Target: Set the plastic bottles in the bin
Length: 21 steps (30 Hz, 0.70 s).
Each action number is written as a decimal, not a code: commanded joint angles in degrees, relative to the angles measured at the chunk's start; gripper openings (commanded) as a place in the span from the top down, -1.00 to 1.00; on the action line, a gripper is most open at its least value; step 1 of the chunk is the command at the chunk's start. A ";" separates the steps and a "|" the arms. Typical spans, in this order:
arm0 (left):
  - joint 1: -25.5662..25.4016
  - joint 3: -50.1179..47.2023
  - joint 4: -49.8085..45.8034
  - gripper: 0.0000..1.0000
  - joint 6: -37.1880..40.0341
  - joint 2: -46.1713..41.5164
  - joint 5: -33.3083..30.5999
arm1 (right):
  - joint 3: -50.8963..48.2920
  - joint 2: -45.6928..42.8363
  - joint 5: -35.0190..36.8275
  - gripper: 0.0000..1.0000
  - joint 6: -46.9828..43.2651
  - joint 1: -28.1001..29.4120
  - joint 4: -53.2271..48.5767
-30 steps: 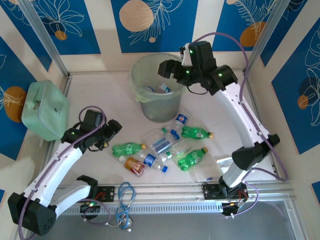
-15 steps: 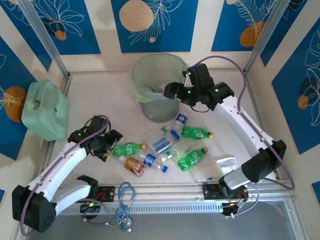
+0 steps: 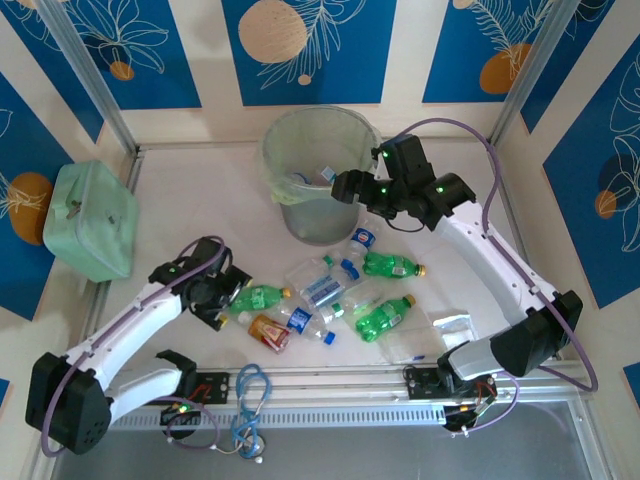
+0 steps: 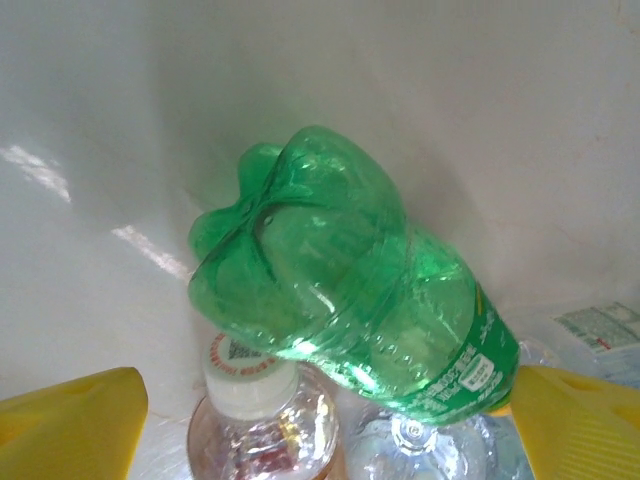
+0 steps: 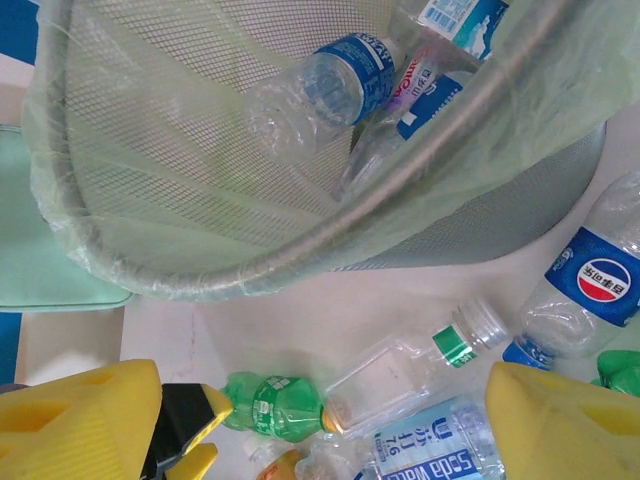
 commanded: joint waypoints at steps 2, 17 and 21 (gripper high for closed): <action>-0.54 -2.19 5.58 -0.86 -3.85 1.98 -0.99 | -1.02 -1.47 -0.08 -0.70 0.82 -0.32 0.45; 0.55 -1.32 16.36 -0.87 -1.91 12.06 -4.38 | -1.58 -1.78 -0.87 -0.71 0.73 -0.93 0.20; 1.04 -0.34 18.17 -0.83 -0.82 14.90 -3.94 | -1.66 -1.92 -0.87 -0.71 0.64 -1.20 -0.10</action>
